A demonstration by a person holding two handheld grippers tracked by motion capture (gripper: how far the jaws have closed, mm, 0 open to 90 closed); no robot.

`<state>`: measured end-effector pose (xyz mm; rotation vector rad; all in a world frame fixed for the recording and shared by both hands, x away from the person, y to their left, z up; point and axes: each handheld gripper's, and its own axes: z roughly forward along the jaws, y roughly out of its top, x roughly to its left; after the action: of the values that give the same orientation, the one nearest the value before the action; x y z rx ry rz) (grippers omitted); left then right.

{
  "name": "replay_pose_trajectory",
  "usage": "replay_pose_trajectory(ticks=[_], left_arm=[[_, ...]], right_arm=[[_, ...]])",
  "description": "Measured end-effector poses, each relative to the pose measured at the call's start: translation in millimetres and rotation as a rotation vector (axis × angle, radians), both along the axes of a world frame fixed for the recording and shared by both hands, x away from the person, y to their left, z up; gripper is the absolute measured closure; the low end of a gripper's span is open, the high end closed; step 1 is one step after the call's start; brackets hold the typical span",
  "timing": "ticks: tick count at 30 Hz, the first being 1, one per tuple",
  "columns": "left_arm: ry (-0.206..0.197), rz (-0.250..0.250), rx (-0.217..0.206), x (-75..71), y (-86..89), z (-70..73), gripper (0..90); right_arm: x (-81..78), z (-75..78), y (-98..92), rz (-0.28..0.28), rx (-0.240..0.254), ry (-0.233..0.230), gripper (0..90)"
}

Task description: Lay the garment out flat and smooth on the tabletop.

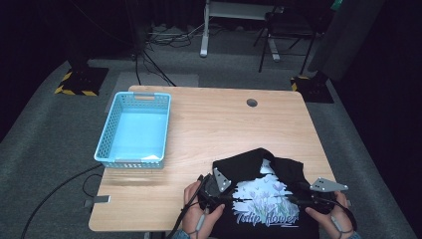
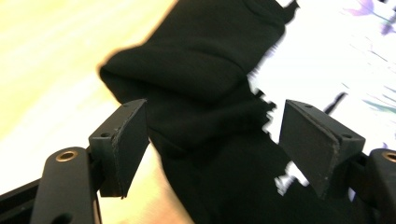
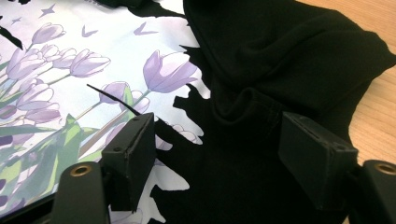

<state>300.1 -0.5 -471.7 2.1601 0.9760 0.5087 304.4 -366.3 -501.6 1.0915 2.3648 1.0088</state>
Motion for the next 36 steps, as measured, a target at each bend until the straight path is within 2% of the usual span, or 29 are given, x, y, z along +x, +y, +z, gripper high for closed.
replay_pose_trajectory(ticks=[2, 6, 10, 14, 15, 17, 19, 20, 21, 23, 25, 26, 27, 29, 30, 31, 32, 33, 34, 36], left_arm=[[-0.015, 0.005, 0.013, 5.7, -1.0, 0.4, 23.8], [-0.046, -0.019, 0.071, 17.3, -9.0, -3.1, 23.2], [-0.068, -0.056, 0.087, 25.6, -18.9, -7.4, 23.2], [-0.107, -0.103, 0.154, 32.9, -28.0, -11.4, 25.6], [-0.095, -0.119, 0.171, 34.5, -30.0, -12.6, 33.9], [-0.069, -0.154, 0.178, 38.3, -32.7, -14.2, 54.3], [-0.053, -0.158, 0.181, 41.4, -33.4, -14.0, 73.8], [-0.031, -0.138, 0.181, 42.2, -33.2, -12.2, 81.7], [-0.026, -0.128, 0.171, 43.7, -32.5, -10.1, 84.5], [-0.023, -0.112, 0.149, 46.8, -29.1, -3.7, 85.7], [-0.04, -0.081, 0.115, 49.9, -24.0, 2.1, 85.9], [-0.056, -0.06, 0.101, 51.3, -20.8, 4.8, 85.9], [-0.095, -0.028, 0.085, 52.1, -16.2, 7.8, 85.9], [-0.145, 0.048, 0.072, 55.7, -5.7, 12.3, 85.8], [-0.171, 0.097, 0.052, 58.5, 1.3, 13.6, 85.1], [-0.164, 0.149, 0.024, 62.7, 8.7, 14.2, 83.7], [-0.155, 0.2, 0.003, 67.8, 14.7, 13.8, 75.2], [-0.166, 0.237, -0.001, 71.6, 18.5, 13.3, 59.1], [-0.177, 0.251, 0.006, 72.4, 20.7, 13.3, 45.5], [-0.152, 0.239, 0.018, 69.6, 19.1, 12.5, 41.6]], right_arm=[[-0.1, -0.5, -0.1, -0.001, 0.004, -0.002, 28.5], [-0.6, -1.7, -1.6, 0.0, 0.017, -0.01, 28.6], [-0.4, 1.4, -2.1, 0.009, -0.003, 0.002, 30.1], [-0.2, 12.1, -5.3, 0.004, 0.01, -0.055, 30.4], [0.9, 14.7, -6.0, -0.001, 0.014, -0.068, 30.4], [5.5, 17.7, -6.5, 0.001, 0.012, -0.079, 30.4], [11.8, 18.1, -5.1, 0.007, 0.002, -0.082, 30.4], [15.0, 17.7, -4.0, 0.01, -0.003, -0.079, 30.4], [18.2, 17.0, -2.8, 0.013, -0.005, -0.076, 30.5], [23.8, 15.5, -0.5, 0.018, 0.001, -0.068, 30.8], [27.8, 14.6, 1.6, 0.022, 0.003, -0.065, 31.3], [29.7, 14.0, 2.5, 0.026, 0.001, -0.067, 31.5], [31.3, 13.6, 3.2, 0.028, -0.001, -0.066, 31.6], [34.2, 13.1, 4.1, 0.03, -0.005, -0.067, 31.8], [35.3, 13.0, 4.4, 0.031, -0.006, -0.066, 31.9], [36.4, 12.8, 4.6, 0.034, -0.007, -0.067, 31.9], [37.3, 12.6, 4.9, 0.035, -0.009, -0.068, 31.9], [38.2, 12.4, 5.2, 0.037, -0.008, -0.068, 31.9], [39.2, 12.2, 5.5, 0.039, -0.009, -0.068, 31.9], [41.3, 11.9, 6.3, 0.044, -0.01, -0.069, 31.9]])
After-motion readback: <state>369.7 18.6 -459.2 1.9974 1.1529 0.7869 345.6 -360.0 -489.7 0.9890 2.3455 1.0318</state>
